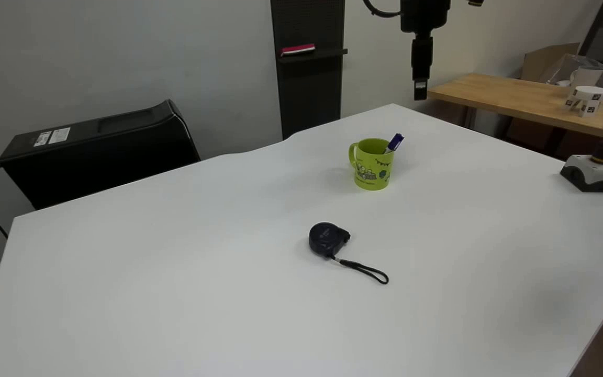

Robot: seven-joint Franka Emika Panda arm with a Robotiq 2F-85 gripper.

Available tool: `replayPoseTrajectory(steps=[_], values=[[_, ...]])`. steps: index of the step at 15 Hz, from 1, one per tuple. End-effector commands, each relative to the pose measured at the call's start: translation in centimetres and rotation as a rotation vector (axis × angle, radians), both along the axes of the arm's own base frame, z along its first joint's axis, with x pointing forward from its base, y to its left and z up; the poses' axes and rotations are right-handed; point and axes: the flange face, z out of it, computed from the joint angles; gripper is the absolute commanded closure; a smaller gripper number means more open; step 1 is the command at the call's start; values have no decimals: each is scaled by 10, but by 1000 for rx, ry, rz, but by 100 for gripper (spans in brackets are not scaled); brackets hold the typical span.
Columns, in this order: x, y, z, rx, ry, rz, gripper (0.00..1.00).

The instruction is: Take the marker out of the yellow mug

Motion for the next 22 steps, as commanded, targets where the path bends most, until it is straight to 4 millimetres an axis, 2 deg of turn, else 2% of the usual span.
replayPoseTrajectory(steps=[1, 4, 5, 7, 17, 22], values=[[7, 12, -4, -6, 7, -32, 0], [7, 16, -9, -7, 10, -73, 0], [2, 14, -11, 6, 10, -20, 0], [2, 15, -13, 6, 11, -36, 0], [2, 15, -13, 5, 11, -43, 0], [2, 13, -33, -21, 18, -115, 0]])
